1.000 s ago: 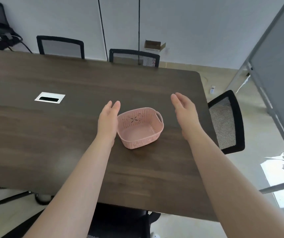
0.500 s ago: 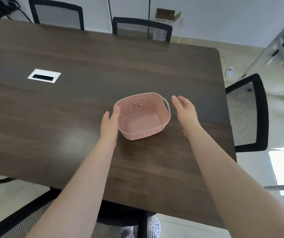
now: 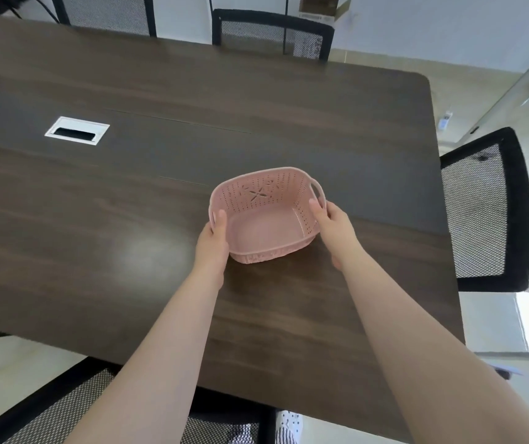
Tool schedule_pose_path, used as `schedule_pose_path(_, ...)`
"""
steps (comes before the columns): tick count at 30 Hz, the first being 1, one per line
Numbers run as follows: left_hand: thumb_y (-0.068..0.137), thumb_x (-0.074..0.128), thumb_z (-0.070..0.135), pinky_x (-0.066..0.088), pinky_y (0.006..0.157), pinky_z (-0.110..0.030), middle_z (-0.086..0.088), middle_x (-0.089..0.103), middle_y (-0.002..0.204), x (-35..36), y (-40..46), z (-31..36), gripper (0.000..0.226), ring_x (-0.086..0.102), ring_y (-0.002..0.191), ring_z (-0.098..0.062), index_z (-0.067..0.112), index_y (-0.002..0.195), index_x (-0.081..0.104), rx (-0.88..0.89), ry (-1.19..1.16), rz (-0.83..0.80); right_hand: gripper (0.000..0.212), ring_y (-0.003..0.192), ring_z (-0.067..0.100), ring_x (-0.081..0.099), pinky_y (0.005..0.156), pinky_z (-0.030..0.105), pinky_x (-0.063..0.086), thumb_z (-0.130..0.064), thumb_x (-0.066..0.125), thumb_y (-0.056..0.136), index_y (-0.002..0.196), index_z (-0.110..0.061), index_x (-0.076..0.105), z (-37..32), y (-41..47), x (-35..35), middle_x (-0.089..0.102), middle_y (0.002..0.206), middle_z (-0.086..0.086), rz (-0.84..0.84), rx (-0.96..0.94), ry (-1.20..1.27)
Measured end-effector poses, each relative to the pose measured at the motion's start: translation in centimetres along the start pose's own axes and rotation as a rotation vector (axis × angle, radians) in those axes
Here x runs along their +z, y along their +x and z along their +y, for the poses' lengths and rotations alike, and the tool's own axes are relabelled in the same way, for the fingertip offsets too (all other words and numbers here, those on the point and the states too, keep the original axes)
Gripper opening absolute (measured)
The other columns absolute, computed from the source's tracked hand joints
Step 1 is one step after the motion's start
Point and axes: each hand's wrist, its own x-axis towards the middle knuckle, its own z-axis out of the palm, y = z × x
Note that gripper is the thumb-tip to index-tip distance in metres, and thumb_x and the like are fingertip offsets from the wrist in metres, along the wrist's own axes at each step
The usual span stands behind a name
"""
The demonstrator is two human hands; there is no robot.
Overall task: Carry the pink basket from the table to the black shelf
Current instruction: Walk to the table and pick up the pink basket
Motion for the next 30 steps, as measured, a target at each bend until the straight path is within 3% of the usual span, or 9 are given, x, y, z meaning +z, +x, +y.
schedule_pose_path(3, 0.102, 0.034, 0.048, 0.032, 0.093, -0.026, -0.003, 0.049, 0.147, 0.0, 0.2, -0.4, 0.056, 0.043, 0.116, -0.011, 0.015, 0.146, 0.043, -0.002, 0.000, 0.010, 0.044, 0.109, 0.012, 0.059, 0.070, 0.015, 0.042, -0.039, 0.049, 0.095, 0.133, -0.017, 0.054, 0.6, -0.1, 0.5, 0.064, 0.120, -0.003, -0.009, 0.023, 0.004)
schedule_pose_path(9, 0.100, 0.034, 0.052, 0.031, 0.100, -0.027, 0.002, 0.049, 0.146, 0.0, 1.0, -0.9, 0.057, 0.043, 0.135, -0.018, 0.021, 0.148, 0.041, -0.035, -0.009, -0.010, 0.044, 0.109, 0.013, 0.059, 0.075, 0.019, 0.044, -0.042, 0.047, 0.096, 0.132, -0.018, 0.054, 1.3, 0.1, 1.1, 0.065, 0.120, -0.002, 0.003, 0.029, 0.050)
schedule_pose_path(12, 0.098, 0.036, 0.057, 0.034, 0.113, -0.040, 0.002, 0.051, 0.147, -0.1, 1.5, -1.1, 0.059, 0.047, 0.135, -0.021, 0.025, 0.147, 0.043, -0.053, -0.039, -0.027, 0.044, 0.110, 0.014, 0.060, 0.087, 0.027, 0.045, -0.045, 0.045, 0.096, 0.129, -0.019, 0.056, 1.5, 0.1, 1.3, 0.066, 0.119, -0.002, 0.014, 0.027, 0.065)
schedule_pose_path(15, 0.097, 0.036, 0.056, 0.036, 0.113, -0.046, 0.000, 0.053, 0.145, -0.1, 1.7, -1.2, 0.057, 0.049, 0.133, -0.023, 0.026, 0.146, 0.044, -0.062, -0.045, -0.036, 0.040, 0.109, 0.012, 0.059, 0.094, 0.030, 0.043, -0.044, 0.040, 0.097, 0.124, -0.021, 0.059, 1.6, -0.2, 1.4, 0.067, 0.116, -0.005, 0.048, 0.035, 0.096)
schedule_pose_path(18, 0.099, 0.036, 0.053, 0.034, 0.114, -0.045, 0.000, 0.051, 0.147, -0.1, 1.9, -0.8, 0.055, 0.047, 0.135, -0.023, 0.025, 0.146, 0.044, -0.054, -0.026, -0.058, 0.035, 0.104, 0.005, 0.058, 0.085, 0.023, 0.040, -0.043, 0.034, 0.100, 0.117, -0.026, 0.060, 1.4, -0.9, 1.3, 0.066, 0.108, -0.011, 0.095, 0.043, 0.137)
schedule_pose_path(22, 0.099, 0.037, 0.054, 0.028, 0.115, -0.043, 0.005, 0.050, 0.146, 0.3, 2.0, 0.4, 0.055, 0.043, 0.136, -0.020, 0.028, 0.147, 0.043, -0.035, 0.032, -0.126, 0.043, 0.109, 0.009, 0.054, 0.090, 0.026, 0.035, -0.044, 0.031, 0.100, 0.125, -0.023, 0.059, 1.1, -1.8, 0.4, 0.063, 0.116, -0.008, 0.181, 0.072, 0.188)
schedule_pose_path(26, 0.097, 0.039, 0.056, 0.028, 0.116, -0.044, 0.007, 0.054, 0.141, 1.4, 1.8, 1.2, 0.055, 0.046, 0.132, -0.017, 0.030, 0.145, 0.045, 0.003, 0.044, -0.205, 0.041, 0.107, 0.010, 0.053, 0.089, 0.027, 0.034, -0.046, 0.030, 0.100, 0.119, -0.026, 0.060, 0.8, -2.8, -0.8, 0.063, 0.114, -0.009, 0.272, 0.081, 0.244)
schedule_pose_path(30, 0.097, 0.038, 0.059, 0.027, 0.114, -0.040, 0.008, 0.054, 0.141, 2.4, 1.7, 0.9, 0.058, 0.046, 0.132, -0.016, 0.029, 0.146, 0.046, 0.000, 0.062, -0.271, 0.039, 0.094, 0.001, 0.055, 0.073, 0.018, 0.037, -0.046, 0.030, 0.100, 0.110, -0.024, 0.061, 1.3, -3.7, -1.5, 0.064, 0.103, -0.010, 0.320, 0.075, 0.266)
